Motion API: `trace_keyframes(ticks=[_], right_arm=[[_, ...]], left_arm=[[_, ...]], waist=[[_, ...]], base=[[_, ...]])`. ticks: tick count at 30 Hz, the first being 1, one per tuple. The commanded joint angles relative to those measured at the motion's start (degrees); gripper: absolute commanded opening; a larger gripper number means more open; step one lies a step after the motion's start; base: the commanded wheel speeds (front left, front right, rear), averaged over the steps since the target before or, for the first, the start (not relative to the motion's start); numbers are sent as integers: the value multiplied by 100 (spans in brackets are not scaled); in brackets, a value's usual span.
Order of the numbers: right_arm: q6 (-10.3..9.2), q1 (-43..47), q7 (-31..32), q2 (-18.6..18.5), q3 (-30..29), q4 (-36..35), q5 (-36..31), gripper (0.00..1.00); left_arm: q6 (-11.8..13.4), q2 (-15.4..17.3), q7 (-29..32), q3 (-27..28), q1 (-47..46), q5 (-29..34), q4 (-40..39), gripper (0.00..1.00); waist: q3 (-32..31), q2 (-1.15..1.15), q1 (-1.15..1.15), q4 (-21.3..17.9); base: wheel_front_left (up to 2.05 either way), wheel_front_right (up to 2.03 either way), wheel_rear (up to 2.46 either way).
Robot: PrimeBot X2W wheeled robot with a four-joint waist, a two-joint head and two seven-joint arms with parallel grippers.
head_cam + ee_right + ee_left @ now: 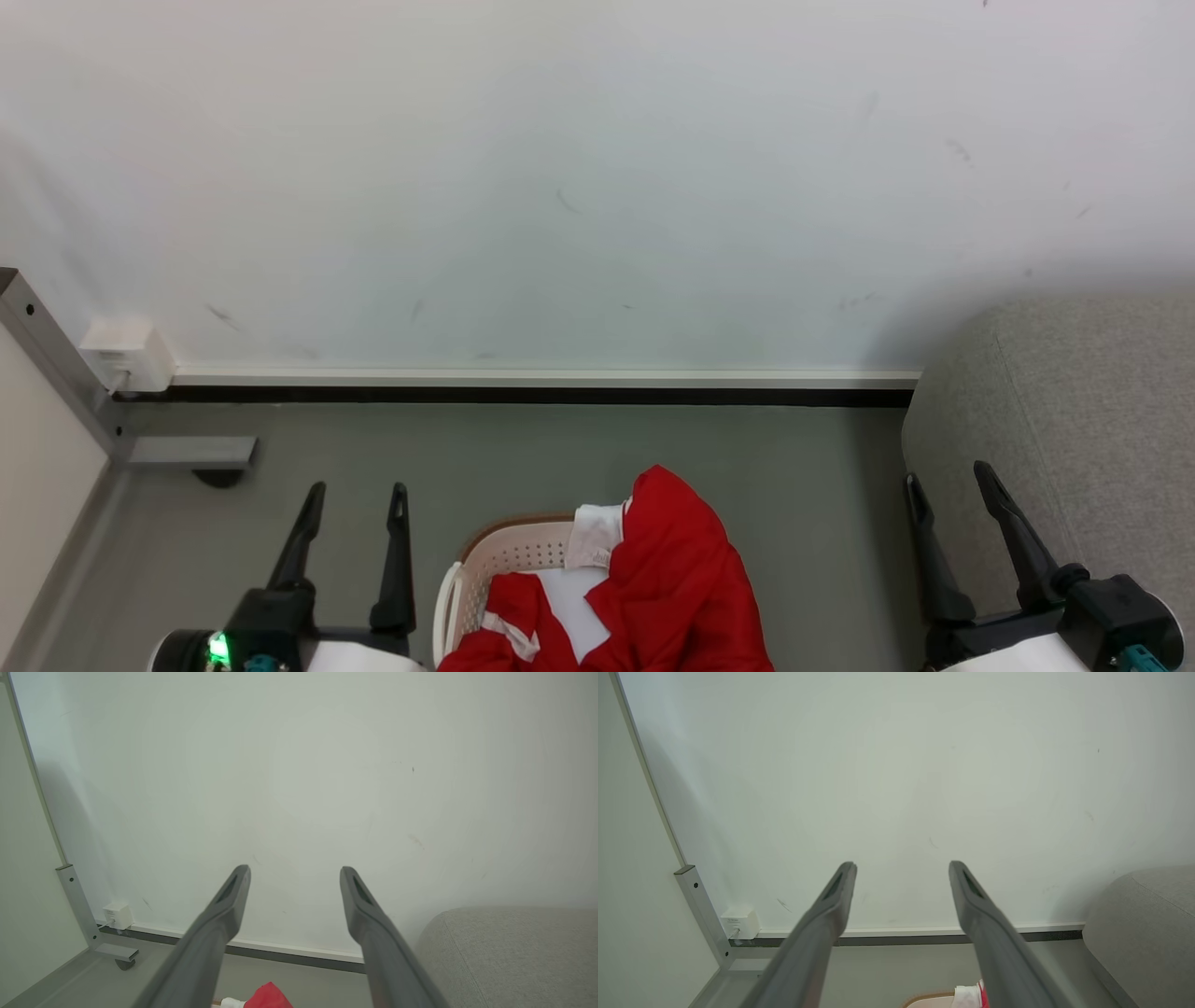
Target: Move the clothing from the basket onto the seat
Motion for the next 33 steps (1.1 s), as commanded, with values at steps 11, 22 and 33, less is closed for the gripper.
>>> trace_keyframes(ticks=[11, 22, 33], right_arm=[[-12, -111, 2, -32, -36, 119, 96, 100], [-12, -251, 2, -89, -166, 127, 263, 100], [-12, -702, 2, -172, -334, -85, 475, 100]], left_arm=[[-85, -57, -5, 62, 24, 48, -30, 100], [-206, -97, -5, 37, -231, -125, -76, 100], [-404, -110, -5, -37, -818, -115, 86, 100]], waist=[[95, 0, 0, -83], [415, 0, 0, -194], [1275, 0, 0, -408]], base=[[0, 0, 0], [0, 0, 0], [0, 0, 0]])
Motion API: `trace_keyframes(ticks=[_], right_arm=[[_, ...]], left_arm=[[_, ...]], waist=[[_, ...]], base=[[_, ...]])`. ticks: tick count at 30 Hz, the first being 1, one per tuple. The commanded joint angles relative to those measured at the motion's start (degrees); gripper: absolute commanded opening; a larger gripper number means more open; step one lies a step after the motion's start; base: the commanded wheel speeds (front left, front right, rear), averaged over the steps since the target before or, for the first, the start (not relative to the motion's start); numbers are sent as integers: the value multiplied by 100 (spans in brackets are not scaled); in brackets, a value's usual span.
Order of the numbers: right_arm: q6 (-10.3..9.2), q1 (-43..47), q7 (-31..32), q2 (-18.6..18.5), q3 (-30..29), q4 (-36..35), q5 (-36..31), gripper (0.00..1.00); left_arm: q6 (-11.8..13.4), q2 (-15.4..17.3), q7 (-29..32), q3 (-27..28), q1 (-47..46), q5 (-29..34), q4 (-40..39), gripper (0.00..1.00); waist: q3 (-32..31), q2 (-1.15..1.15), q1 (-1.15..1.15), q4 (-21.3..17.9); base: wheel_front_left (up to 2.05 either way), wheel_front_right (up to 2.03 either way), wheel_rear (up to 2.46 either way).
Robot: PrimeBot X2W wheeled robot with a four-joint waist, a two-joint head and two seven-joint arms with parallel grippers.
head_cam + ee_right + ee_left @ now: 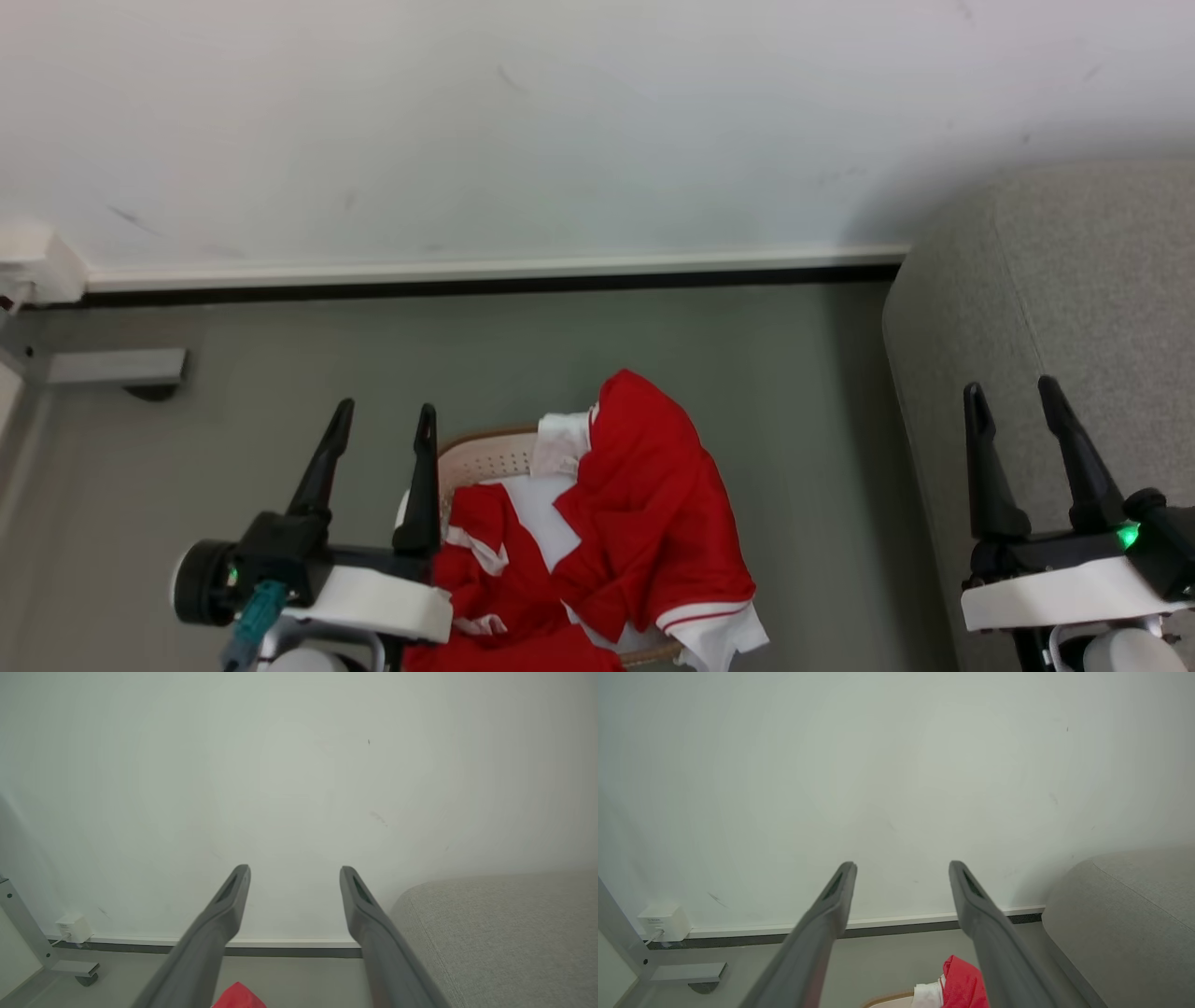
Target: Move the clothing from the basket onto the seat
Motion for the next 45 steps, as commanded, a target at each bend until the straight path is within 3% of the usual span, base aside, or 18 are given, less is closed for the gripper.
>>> trace_keyframes(ticks=[1, 16, 32, 45], right_arm=[[-12, -142, 3, -41, -35, -74, 87, 100], [-12, -666, 3, -111, -183, -400, 143, 100], [-12, -1166, 3, 15, -258, -685, 235, 100], [-12, -1577, 3, 160, -165, -945, 316, 100]], left_arm=[[-48, 20, -4, -21, -168, -7, 55, 100], [-434, 16, -3, -164, -1057, -166, 1141, 100], [-810, 79, 94, -534, -2604, -307, 3832, 100], [-897, 181, 612, -1403, -3817, -756, 5548, 100]], waist=[[312, 0, -1, -124], [1239, 0, -1, -441], [2184, 0, -1, -862], [3021, 0, -1, -1326]], base=[[0, 0, 0], [0, 0, 0], [0, 0, 0], [0, 0, 0]])
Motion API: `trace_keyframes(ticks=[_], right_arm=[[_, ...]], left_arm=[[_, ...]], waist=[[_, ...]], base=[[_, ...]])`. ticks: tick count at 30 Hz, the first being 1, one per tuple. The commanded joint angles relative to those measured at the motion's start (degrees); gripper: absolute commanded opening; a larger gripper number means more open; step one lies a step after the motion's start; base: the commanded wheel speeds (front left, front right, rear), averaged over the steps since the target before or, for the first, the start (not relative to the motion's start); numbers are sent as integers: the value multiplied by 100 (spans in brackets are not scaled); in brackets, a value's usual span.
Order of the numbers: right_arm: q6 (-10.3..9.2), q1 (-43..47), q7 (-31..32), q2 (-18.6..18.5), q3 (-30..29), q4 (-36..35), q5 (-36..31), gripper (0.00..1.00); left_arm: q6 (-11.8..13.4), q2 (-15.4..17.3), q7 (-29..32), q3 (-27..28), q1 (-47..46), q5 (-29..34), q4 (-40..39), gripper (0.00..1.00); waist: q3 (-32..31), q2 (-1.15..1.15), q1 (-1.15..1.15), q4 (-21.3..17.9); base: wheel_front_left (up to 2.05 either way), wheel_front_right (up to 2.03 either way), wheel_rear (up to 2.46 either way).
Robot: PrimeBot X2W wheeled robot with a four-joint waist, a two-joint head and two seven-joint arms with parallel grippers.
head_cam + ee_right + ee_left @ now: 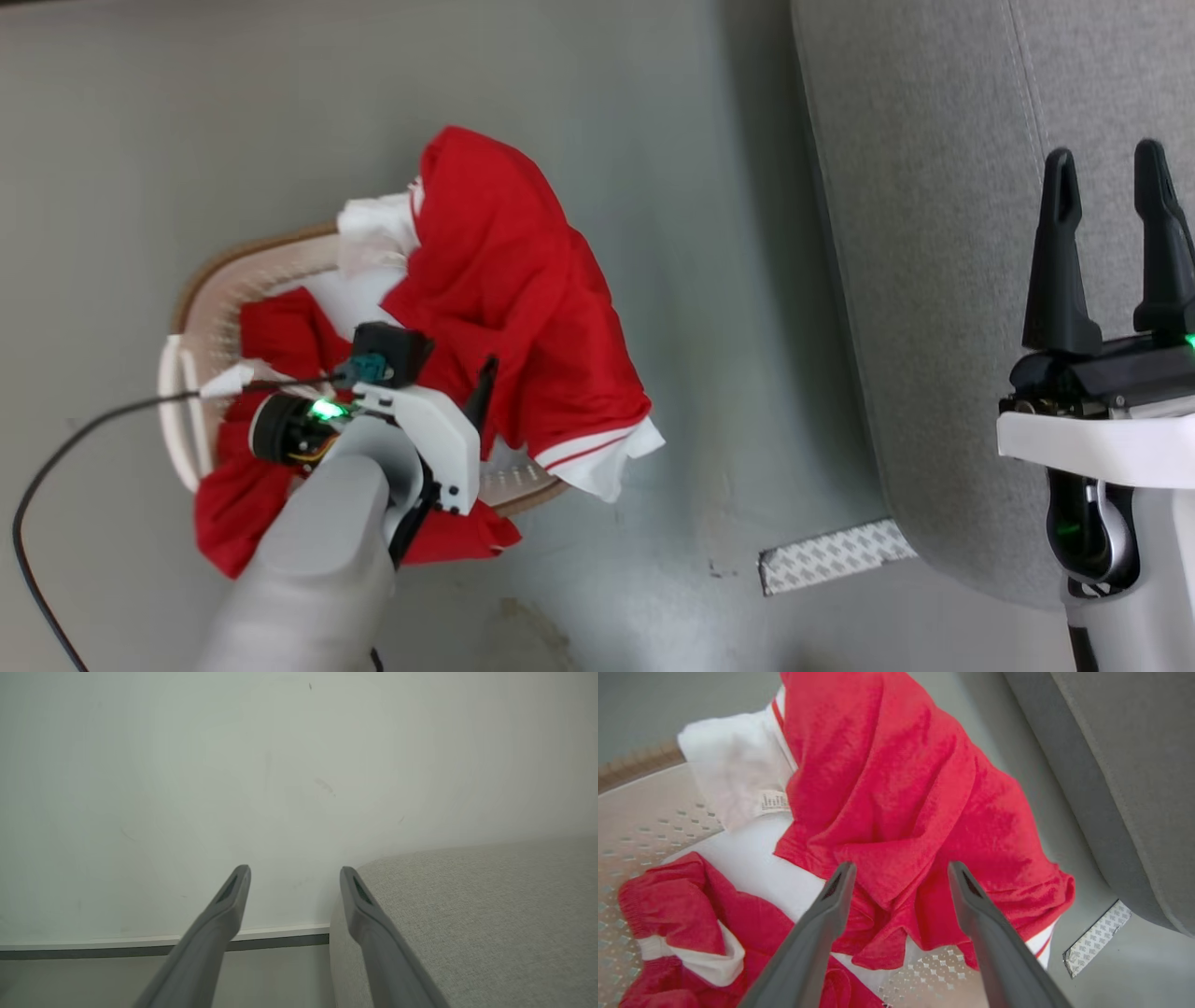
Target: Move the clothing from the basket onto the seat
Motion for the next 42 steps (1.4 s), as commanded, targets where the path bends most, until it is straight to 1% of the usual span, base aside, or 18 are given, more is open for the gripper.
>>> trace_keyframes(ticks=[1, 5, 10, 17, 21, 25, 27, 28, 30, 32, 37, 38, 39, 40, 42], right_arm=[[-12, -116, 3, 18, 28, -64, 28, 100], [-12, -188, 4, 53, 28, -125, 56, 100], [-12, -267, 3, 78, 47, -140, 100, 100], [-12, -312, 3, 90, 125, -139, 219, 100], [-12, -365, 3, 91, 164, -148, 320, 100], [-12, -373, 3, 91, 203, -153, 395, 100], [-12, -372, 3, 92, 246, -130, 431, 100], [-12, -377, 3, 91, 276, -119, 433, 100], [-12, -404, 3, 91, 331, -123, 442, 100], [-12, -427, 3, 91, 365, -135, 448, 100], [-12, -455, 3, 92, 391, -138, 467, 100], [-12, -452, 3, 91, 390, -127, 467, 100], [-12, -449, 3, 91, 391, -115, 470, 100], [-12, -448, 3, 91, 394, -105, 471, 100], [-12, -450, 3, 91, 395, -92, 473, 100]], left_arm=[[-11, 86, 69, -116, -155, -176, 128, 100], [-13, 214, 285, -520, -410, -462, 389, 100], [-6, 421, 498, -961, -682, -634, 611, 100], [-6, 747, 622, -1566, -1003, -812, 756, 100], [-6, 875, 682, -1839, -1180, -921, 786, 100], [-5, 944, 656, -2038, -1328, -1051, 804, 100], [-7, 891, 828, -2272, -1270, -1118, 802, 100], [-7, 928, 860, -2341, -1300, -1186, 780, 100], [-2, 1007, 812, -2424, -1400, -1250, 748, 100], [-3, 1061, 639, -2438, -1492, -1343, 732, 100], [-3, 1069, 312, -2418, -1623, -1523, 876, 100], [-3, 1065, 276, -2424, -1647, -1525, 907, 69], [-3, 1053, 268, -2429, -1653, -1542, 938, 27], [-3, 1049, 244, -2442, -1646, -1546, 960, 0], [-3, 1032, 192, -2493, -1626, -1572, 967, 0]], waist=[[217, 0, -1, -171], [413, 0, -1, -317], [621, 0, -1, -489], [901, 0, -1, -726], [1053, 0, -1, -818], [1159, 0, -1, -865], [1199, 0, -1, -887], [1216, 0, -1, -893], [1260, 0, -1, -908], [1299, 0, -1, -924], [1354, 0, -1, -951], [1355, 0, -1, -952], [1353, 0, -1, -952], [1349, 0, -1, -951], [1334, 0, -1, -944]], base=[[0, 0, 0], [0, 0, 0], [0, 0, 0], [0, 0, 0], [0, 0, 0], [0, 0, 0], [0, 0, 0], [0, 0, 0], [0, 0, 0], [0, 0, 0], [0, 0, 0], [0, 0, 0], [0, 0, 0], [0, 0, 0], [0, 0, 0]])
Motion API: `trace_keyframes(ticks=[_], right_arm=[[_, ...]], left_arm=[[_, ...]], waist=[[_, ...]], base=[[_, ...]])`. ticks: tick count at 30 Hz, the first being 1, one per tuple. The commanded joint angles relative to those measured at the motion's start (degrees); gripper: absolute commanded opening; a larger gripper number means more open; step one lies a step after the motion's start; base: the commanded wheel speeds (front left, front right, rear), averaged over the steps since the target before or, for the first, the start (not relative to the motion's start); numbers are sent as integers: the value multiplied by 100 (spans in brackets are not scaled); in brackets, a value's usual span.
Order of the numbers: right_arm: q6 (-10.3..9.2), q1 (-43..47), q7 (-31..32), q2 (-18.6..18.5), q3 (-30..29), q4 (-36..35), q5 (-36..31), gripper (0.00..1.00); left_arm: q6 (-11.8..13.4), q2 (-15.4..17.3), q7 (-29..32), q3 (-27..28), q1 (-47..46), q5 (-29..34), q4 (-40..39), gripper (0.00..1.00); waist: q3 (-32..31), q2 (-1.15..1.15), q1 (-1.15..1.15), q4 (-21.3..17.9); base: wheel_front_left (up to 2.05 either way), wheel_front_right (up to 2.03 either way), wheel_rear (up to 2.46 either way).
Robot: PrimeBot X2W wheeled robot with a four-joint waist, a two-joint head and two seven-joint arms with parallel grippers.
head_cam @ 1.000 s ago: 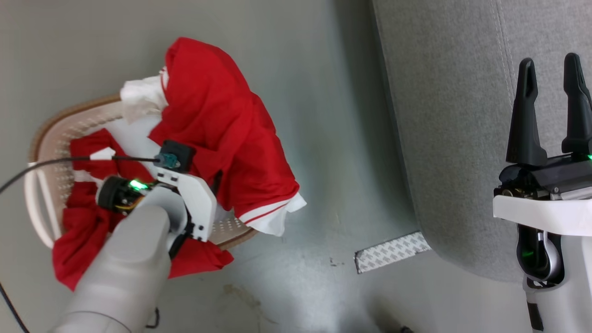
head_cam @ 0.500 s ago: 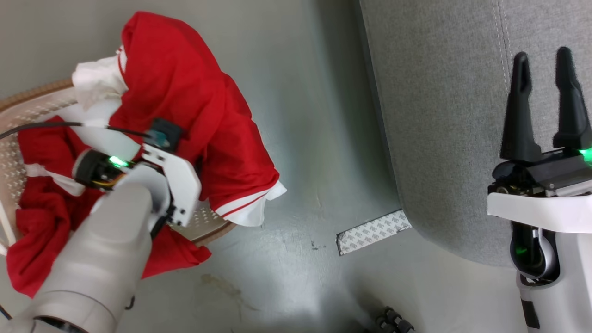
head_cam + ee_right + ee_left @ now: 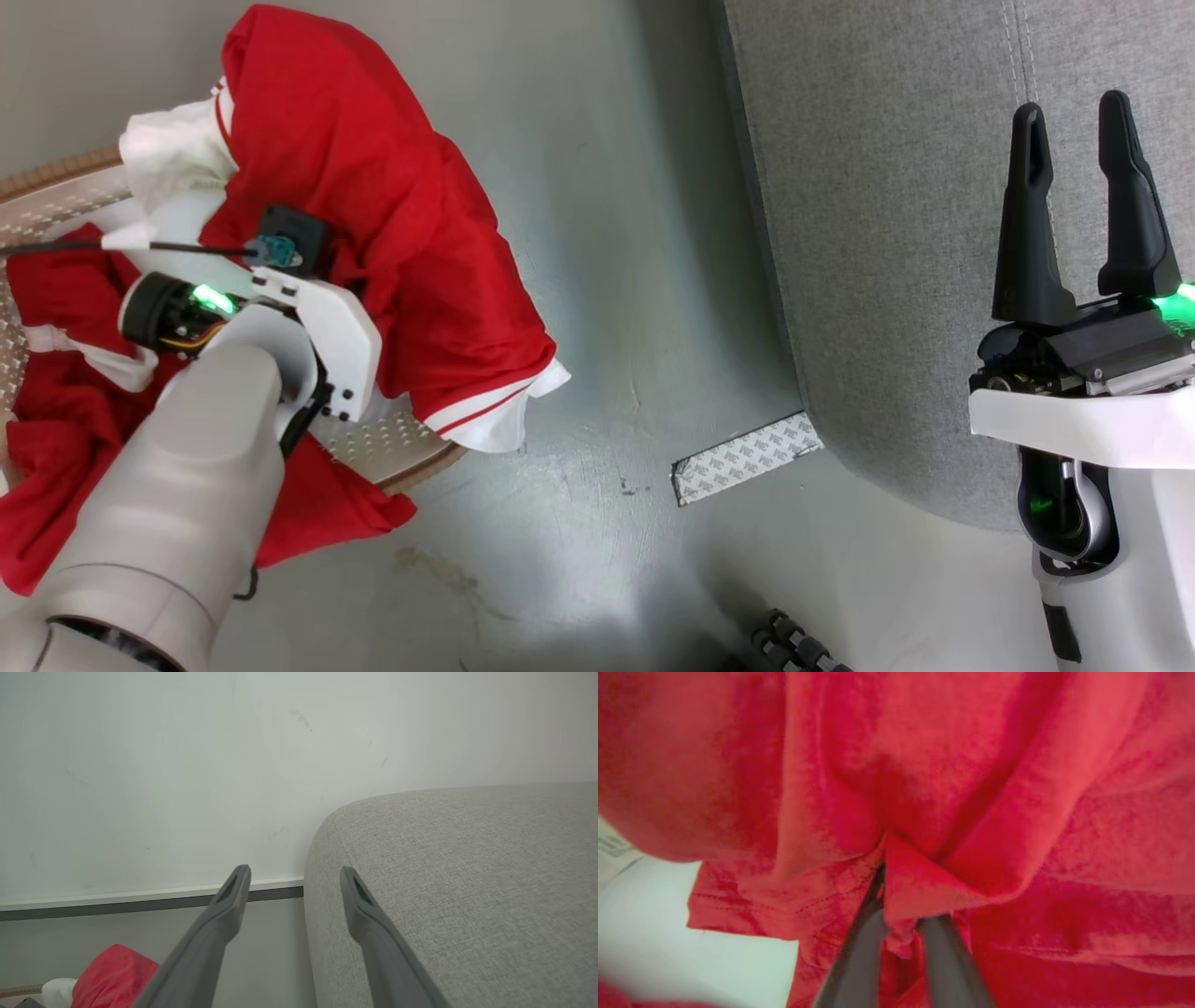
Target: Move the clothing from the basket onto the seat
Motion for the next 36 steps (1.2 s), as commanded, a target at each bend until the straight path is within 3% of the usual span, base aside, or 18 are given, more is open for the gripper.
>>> trace_keyframes(ticks=[1, 9, 23, 36], right_arm=[[-12, -75, 3, 22, -10, 37, 59, 100], [-12, -16, 3, 21, 0, 160, -141, 100], [-12, 286, 4, -183, -180, 370, -525, 100], [-12, 817, 4, -492, -283, 579, -568, 100]], left_arm=[[11, -8, -105, -51, -14, -50, 4, 0], [11, -108, -368, -279, 255, -362, -29, 0], [11, -507, -842, -641, 927, -731, -583, 0], [11, -586, -844, -112, 1838, -521, -2057, 0]], waist=[[-28, 0, 0, 13], [-400, 0, 0, 157], [-1771, 0, 0, 693], [-3165, 0, 0, 1228]], base=[[0, 0, 0], [0, 0, 0], [0, 0, 0], [0, 0, 0]])
